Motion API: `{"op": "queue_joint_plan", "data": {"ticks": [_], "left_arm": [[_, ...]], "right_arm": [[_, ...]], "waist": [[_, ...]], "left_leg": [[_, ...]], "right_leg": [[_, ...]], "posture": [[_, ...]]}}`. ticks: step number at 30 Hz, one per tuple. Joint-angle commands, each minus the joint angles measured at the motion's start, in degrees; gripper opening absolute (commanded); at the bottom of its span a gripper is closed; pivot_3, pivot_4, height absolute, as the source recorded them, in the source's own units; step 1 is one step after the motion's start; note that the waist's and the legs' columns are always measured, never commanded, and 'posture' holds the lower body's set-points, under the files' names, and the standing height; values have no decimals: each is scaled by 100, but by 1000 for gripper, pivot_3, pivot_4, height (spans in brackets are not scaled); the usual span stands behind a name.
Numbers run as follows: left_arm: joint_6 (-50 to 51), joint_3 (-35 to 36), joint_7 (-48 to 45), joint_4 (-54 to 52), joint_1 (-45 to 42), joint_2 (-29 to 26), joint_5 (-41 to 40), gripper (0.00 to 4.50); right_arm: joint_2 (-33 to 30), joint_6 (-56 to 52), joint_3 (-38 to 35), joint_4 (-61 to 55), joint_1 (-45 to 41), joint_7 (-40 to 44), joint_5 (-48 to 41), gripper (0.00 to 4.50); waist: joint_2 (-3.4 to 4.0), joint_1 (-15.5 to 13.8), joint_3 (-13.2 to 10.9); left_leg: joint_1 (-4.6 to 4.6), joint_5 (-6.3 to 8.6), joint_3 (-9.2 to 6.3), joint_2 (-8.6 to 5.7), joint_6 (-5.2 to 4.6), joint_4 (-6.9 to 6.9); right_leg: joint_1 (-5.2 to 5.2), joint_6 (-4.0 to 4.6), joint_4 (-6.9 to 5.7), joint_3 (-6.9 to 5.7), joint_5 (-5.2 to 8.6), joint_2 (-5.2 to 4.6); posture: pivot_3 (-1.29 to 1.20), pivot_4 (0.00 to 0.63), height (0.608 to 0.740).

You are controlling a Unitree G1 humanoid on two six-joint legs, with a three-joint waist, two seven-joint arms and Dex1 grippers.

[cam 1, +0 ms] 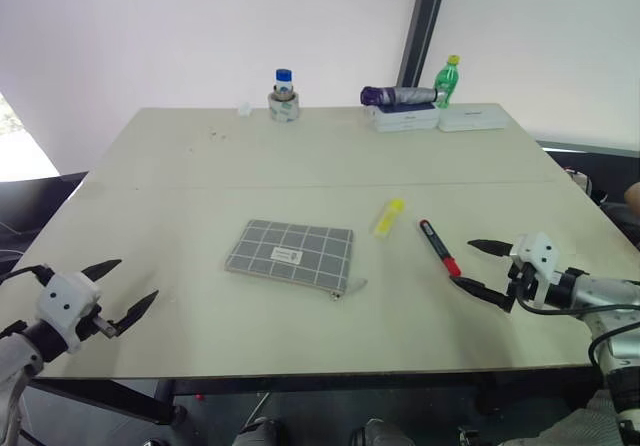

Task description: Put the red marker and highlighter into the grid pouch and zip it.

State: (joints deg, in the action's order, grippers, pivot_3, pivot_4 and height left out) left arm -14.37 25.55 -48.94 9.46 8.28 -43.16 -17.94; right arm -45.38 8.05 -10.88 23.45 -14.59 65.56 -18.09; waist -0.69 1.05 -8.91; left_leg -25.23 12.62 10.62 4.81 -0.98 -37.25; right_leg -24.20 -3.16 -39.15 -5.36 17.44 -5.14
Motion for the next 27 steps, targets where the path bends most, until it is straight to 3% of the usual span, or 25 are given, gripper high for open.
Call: {"op": "queue_joint_plan", "data": {"ticks": [1, 27], "left_arm": [[-108, 61, -38, 6, -59, -51, -30, 4500], [-615, -25, -9, 344, -360, -64, 245, 4500]], "right_arm": [[-58, 77, -113, -123, -4, -50, -4, 4423], [48, -78, -55, -241, -52, -209, -45, 4423]], "waist": [[0, 3, 0], [0, 1, 0]], "left_leg": [[0, 0, 0, 0, 0, 0], [0, 0, 0, 0, 0, 0]], "right_leg": [[0, 0, 0, 0, 0, 0], [0, 0, 0, 0, 0, 1]], "posture": [[0, 150, 740], [0, 150, 740]]}}
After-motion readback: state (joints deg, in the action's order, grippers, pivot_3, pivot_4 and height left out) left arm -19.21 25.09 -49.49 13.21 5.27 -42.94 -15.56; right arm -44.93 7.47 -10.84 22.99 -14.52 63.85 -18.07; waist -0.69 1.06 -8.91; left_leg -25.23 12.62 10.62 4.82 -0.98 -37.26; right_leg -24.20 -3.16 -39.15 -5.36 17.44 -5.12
